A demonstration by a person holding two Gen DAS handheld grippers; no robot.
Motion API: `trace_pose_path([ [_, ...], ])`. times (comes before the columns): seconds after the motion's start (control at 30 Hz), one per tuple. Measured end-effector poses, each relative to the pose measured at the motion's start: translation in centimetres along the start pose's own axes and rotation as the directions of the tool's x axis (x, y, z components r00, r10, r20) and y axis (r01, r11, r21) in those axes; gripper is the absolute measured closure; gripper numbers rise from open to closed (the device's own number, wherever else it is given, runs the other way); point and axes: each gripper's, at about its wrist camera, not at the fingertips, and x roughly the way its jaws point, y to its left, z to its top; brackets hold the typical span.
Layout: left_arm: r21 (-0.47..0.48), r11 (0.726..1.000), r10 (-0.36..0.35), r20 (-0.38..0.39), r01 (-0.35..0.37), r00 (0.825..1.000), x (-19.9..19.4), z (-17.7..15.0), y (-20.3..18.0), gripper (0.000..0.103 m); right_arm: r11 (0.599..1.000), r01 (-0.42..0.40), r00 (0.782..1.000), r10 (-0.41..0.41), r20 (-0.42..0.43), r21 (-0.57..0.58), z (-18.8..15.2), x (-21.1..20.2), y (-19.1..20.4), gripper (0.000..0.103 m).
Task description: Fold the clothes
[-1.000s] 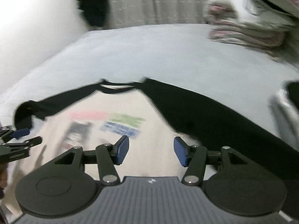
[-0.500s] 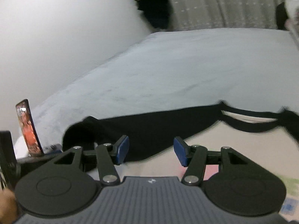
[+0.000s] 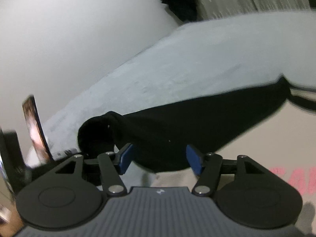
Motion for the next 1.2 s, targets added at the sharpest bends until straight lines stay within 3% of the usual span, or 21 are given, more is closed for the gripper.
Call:
trace_pose_path([
  [0.13,0.109,0.994,-0.04,0.09,0.03,0.995,-1.1,0.8,-2.7,0.096,0.986,-0.051,0.998,0.043,0.056,0.162,0.9,-1.8,-2.4,0.04],
  [0.2,0.195,0.979,-0.096,0.161,0.064,0.982,-2.0,1.3,-4.5,0.097,0.968,-0.074,0.994,0.053,0.093,0.241,1.3,-3.1,-3.9,0.04],
  [0.27,0.298,0.947,-0.185,0.206,0.118,0.961,-2.7,1.7,-6.5,0.097,0.946,-0.104,0.99,0.068,0.126,0.308,1.5,-4.1,-5.2,0.04],
  [0.33,0.384,0.9,-0.293,0.186,0.205,0.938,-2.9,1.8,-8.3,0.097,0.926,-0.125,0.985,0.073,0.156,0.357,1.5,-5.1,-6.3,0.04],
  [0.4,0.469,0.823,-0.4,0.08,0.32,0.913,-2.4,1.6,-9.9,0.095,0.903,-0.147,0.98,0.076,0.187,0.404,1.5,-6.0,-7.4,0.04],
  [0.47,0.532,0.748,-0.453,-0.024,0.396,0.891,-2.0,0.7,-11.2,0.09,0.88,-0.166,0.976,0.08,0.204,0.446,1.5,-6.6,-8.3,0.04],
  [0.53,0.579,0.711,-0.459,-0.048,0.399,0.887,-2.7,-0.4,-11.7,0.083,0.863,-0.174,0.974,0.082,0.209,0.474,1.4,-6.4,-8.6,0.04],
  [0.57,0.601,0.693,-0.46,-0.058,0.398,0.886,-3.1,-1.0,-11.9,0.072,0.859,-0.174,0.975,0.08,0.209,0.481,1.4,-6.5,-8.7,0.04],
  [0.6,0.602,0.693,-0.46,-0.055,0.397,0.886,-3.6,-1.3,-11.5,0.061,0.862,-0.167,0.976,0.074,0.206,0.479,1.4,-6.7,-8.6,0.04],
  [0.67,0.588,0.696,-0.469,-0.062,0.412,0.881,-4.6,-1.6,-10.6,0.049,0.871,-0.152,0.978,0.063,0.2,0.467,1.5,-6.8,-8.2,0.04],
  [0.77,0.536,0.715,-0.478,-0.094,0.449,0.873,-6.3,-1.5,-8.7,0.047,0.877,-0.146,0.979,0.064,0.191,0.458,1.7,-6.4,-7.6,0.04],
  [0.83,0.476,0.745,-0.476,-0.112,0.467,0.873,-6.9,-1.1,-7.4,0.045,0.876,-0.147,0.98,0.068,0.186,0.459,1.8,-6.0,-7.4,0.04],
  [0.97,0.219,0.838,-0.476,-0.157,0.5,0.865,-5.6,0.0,-4.1,0.043,0.879,-0.147,0.981,0.072,0.178,0.454,2.2,-5.2,-7.5,0.04],
  [1.03,0.081,0.871,-0.466,-0.173,0.485,0.867,-5.0,0.2,-3.1,0.043,0.881,-0.15,0.981,0.077,0.177,0.45,2.2,-5.2,-7.6,0.04],
  [1.1,-0.031,0.892,-0.447,-0.189,0.45,0.874,-4.2,0.1,-2.9,0.043,0.881,-0.15,0.981,0.079,0.175,0.449,2.0,-5.3,-7.9,0.04],
  [1.2,-0.151,0.895,-0.443,-0.208,0.419,0.872,-2.3,-0.3,-3.3,0.046,0.881,-0.149,0.982,0.08,0.169,0.45,1.8,-5.2,-8.1,0.04],
])
